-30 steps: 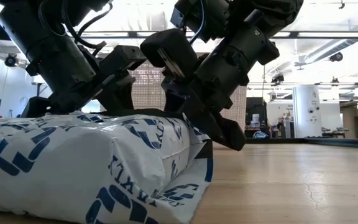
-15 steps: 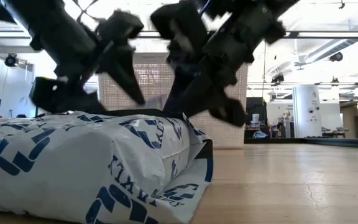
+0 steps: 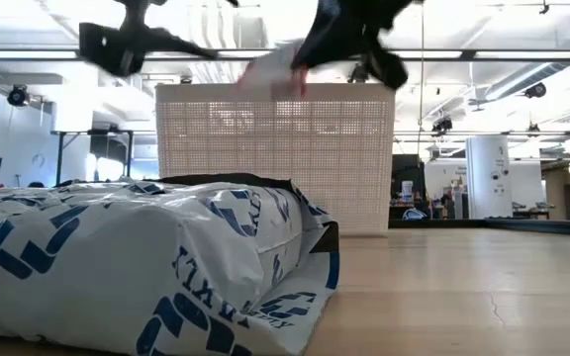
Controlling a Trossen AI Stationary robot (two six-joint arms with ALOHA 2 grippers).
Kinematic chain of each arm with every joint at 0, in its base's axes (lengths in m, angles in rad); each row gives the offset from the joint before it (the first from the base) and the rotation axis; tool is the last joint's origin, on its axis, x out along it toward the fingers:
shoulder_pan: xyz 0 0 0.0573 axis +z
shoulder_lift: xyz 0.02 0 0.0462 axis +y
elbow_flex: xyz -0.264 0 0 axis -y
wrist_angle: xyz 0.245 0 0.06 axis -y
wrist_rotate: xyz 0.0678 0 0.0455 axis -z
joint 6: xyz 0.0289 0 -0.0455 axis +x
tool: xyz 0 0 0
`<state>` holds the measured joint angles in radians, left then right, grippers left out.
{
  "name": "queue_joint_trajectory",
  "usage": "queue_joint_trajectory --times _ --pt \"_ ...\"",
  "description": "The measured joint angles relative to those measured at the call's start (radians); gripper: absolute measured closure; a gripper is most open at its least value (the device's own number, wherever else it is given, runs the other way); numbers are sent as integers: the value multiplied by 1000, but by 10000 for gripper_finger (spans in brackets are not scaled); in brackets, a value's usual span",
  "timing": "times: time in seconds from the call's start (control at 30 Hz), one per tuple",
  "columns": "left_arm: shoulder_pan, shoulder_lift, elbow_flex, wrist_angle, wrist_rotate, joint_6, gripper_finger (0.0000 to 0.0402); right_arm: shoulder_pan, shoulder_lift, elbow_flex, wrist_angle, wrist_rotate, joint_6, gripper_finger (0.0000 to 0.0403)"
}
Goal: Pick & place medical supplies in basket/bin
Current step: Put the red medicine box in the white bin
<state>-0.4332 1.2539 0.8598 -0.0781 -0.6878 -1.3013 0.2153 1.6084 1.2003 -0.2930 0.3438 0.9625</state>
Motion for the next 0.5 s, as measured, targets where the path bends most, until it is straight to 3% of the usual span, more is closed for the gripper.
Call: queue_joint_trajectory --times 0.1,0.3,0.4,0.5 --pt "0 -59 18 -8 -49 93 156 -13 -79 2 0 78 -17 395" --pt "0 -106 66 -9 -51 241 156 -101 -195 35 -3 186 -102 395" --pt "-1 -104 76 -10 -48 257 156 -202 -222 54 -16 152 -157 395" --pt "-17 -99 74 -16 -46 256 156 -344 -208 76 -53 10 -222 394"
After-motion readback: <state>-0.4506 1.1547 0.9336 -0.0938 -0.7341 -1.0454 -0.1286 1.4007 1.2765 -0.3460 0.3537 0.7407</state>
